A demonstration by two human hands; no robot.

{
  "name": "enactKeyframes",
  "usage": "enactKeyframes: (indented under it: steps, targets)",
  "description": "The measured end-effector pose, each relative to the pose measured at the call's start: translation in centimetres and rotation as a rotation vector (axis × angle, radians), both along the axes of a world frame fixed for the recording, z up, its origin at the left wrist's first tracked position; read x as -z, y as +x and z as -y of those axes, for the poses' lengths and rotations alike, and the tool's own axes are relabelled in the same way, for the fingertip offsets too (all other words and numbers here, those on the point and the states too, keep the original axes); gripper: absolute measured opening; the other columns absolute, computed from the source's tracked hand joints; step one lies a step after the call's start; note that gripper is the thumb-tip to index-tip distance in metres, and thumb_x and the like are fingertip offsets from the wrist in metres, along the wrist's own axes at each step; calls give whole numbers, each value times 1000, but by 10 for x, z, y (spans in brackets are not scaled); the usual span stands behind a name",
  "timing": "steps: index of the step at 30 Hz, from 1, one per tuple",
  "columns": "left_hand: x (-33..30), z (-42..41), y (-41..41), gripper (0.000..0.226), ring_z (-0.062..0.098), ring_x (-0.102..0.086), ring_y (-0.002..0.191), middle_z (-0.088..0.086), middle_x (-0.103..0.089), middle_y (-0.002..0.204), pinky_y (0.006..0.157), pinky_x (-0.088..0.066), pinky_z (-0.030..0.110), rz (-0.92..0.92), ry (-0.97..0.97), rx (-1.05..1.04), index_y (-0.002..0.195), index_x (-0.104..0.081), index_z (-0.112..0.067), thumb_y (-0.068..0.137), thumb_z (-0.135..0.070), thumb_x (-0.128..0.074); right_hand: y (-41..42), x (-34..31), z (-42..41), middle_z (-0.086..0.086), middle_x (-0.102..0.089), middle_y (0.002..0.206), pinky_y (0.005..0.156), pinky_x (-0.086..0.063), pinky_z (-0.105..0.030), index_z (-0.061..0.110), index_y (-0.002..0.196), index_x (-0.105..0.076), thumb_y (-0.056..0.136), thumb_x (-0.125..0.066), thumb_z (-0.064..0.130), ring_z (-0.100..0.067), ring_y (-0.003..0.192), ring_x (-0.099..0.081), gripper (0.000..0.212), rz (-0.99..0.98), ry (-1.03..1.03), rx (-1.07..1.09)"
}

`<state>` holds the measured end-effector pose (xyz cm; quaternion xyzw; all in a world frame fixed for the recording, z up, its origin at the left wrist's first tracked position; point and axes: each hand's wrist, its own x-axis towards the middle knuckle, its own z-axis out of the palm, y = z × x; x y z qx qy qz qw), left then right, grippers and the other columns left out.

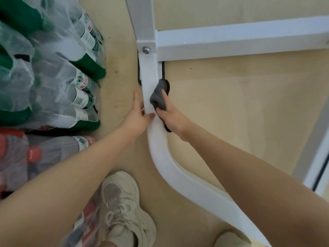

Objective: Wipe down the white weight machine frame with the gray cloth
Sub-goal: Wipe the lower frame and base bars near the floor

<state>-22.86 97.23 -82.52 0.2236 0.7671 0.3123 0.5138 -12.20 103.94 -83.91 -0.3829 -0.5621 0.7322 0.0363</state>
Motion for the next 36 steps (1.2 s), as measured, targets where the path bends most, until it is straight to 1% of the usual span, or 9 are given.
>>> enactKeyframes:
  steps: [4, 7, 11, 13, 16, 20, 24, 31, 36]
  targets:
    - [-2, 16, 8, 70, 19, -55, 109, 1, -52, 129, 80, -54, 37, 85, -14, -76, 146, -12, -32, 93, -9, -51, 59, -5, 52, 12, -36, 138, 100, -26, -7, 27, 140, -22, 100, -35, 9, -5, 130, -32, 46, -39, -82, -104]
    - [1, 36, 20, 62, 13, -60, 96, -5, -59, 112, 63, -54, 26, 157, -31, -68, 139, -24, -41, 92, -11, -51, 88, -4, 71, 9, -38, 142, 110, -24, -22, 25, 143, -23, 99, -41, 23, -7, 132, -32, 48, 40, -113, -248]
    - [10, 62, 31, 64, 14, -62, 102, -6, -60, 117, 70, -56, 30, 210, 18, -87, 122, -32, -53, 88, -5, -58, 81, -3, 58, -7, -50, 131, 101, -36, -28, 11, 134, -38, 96, -49, 23, -20, 122, -46, 42, 94, -7, -195]
    - [15, 73, 30, 72, 14, -63, 102, -7, -56, 125, 76, -57, 36, 284, 44, -63, 121, -32, -55, 85, 1, -59, 72, -3, 62, -12, -46, 133, 103, -34, -30, 4, 129, -41, 96, -48, 18, -23, 123, -43, 36, 79, -49, -140]
    - [14, 80, 31, 82, 16, -58, 109, -9, -49, 129, 73, -57, 39, 303, 62, -44, 129, -26, -54, 84, 6, -57, 93, 0, 74, 10, -43, 131, 98, -33, -14, 22, 129, -41, 98, -43, 26, -4, 118, -42, 31, 119, -128, -255]
    - [13, 77, 32, 86, 11, -54, 107, -11, -45, 127, 66, -58, 33, 322, 56, -55, 139, -17, -48, 85, 8, -55, 152, -2, 71, 15, -56, 114, 92, -40, -24, 33, 128, -45, 96, -40, 43, -5, 104, -53, 34, 342, -262, -398]
    - [12, 77, 31, 84, 13, -54, 107, -10, -45, 127, 66, -58, 33, 317, 59, -34, 141, -18, -43, 85, 7, -56, 146, -7, 65, -3, -64, 112, 89, -45, -34, 26, 117, -55, 95, -37, 51, -22, 101, -60, 38, 476, -156, -424]
    - [24, 85, 34, 91, 16, -47, 118, 0, -30, 149, 72, -55, 33, 278, 43, -153, 147, 3, -29, 86, -4, -59, 137, -16, 68, 18, -56, 90, 72, -38, -17, 30, 130, -47, 97, -34, 48, -1, 79, -52, 40, 452, -12, -489]
    - [36, 100, 66, 78, 20, -57, 105, 3, -44, 137, 72, -51, 33, 233, -3, -415, 148, -3, -22, 91, -29, -56, 208, -12, 77, 2, -54, 128, 102, -34, -31, 27, 132, -47, 98, -37, 43, -16, 114, -49, 40, 613, -15, -465]
